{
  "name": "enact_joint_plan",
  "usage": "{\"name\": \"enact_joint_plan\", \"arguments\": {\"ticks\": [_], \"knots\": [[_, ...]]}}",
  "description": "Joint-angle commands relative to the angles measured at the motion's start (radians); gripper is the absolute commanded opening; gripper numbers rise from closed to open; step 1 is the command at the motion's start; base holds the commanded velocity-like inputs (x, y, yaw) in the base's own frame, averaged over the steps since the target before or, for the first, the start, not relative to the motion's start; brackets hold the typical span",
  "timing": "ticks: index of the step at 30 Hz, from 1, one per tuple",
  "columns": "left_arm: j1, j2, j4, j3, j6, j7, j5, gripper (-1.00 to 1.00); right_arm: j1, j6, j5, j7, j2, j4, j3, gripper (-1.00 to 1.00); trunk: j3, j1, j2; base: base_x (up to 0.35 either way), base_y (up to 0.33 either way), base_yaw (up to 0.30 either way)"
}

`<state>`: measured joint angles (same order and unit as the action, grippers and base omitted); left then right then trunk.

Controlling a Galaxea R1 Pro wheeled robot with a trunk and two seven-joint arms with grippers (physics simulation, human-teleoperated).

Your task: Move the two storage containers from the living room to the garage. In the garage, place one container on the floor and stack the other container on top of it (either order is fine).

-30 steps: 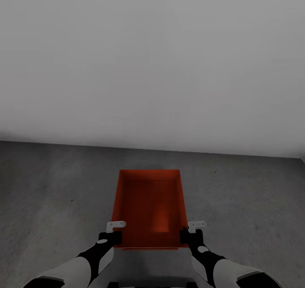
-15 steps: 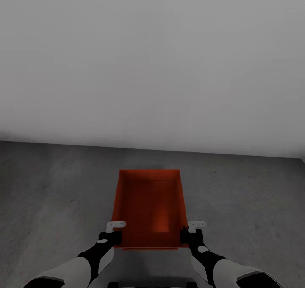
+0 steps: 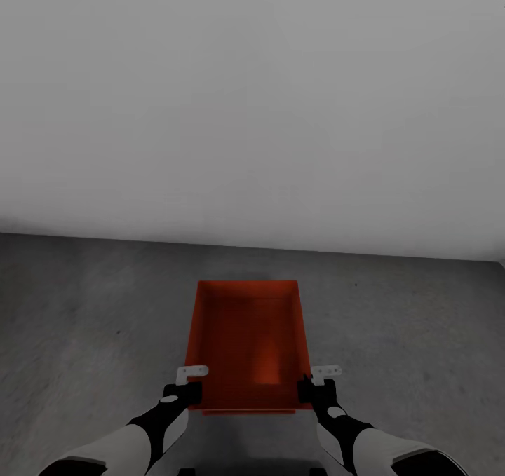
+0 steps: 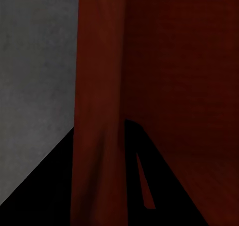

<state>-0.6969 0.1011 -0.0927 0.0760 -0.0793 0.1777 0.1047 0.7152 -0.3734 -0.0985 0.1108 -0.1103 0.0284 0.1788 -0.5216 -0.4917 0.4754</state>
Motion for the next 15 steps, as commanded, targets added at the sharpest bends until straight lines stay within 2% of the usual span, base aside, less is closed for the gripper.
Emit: {"name": "enact_joint_plan", "arguments": {"ticks": [1,15], "knots": [[-0.001,0.002,0.0,-0.05,-0.004,0.009,0.006,-1.0,0.001,-0.01,-0.041,0.007,0.0,0.004,-0.016,-1.0,-0.004,-0.004,0.009,0.0,0.0,0.0],[-0.001,0.002,-0.001,-0.05,-0.004,0.009,0.007,-1.0,0.001,-0.009,-0.041,0.006,0.0,0.004,-0.016,-1.0,-0.048,-0.058,0.107,0.0,0.0,0.0]]}}
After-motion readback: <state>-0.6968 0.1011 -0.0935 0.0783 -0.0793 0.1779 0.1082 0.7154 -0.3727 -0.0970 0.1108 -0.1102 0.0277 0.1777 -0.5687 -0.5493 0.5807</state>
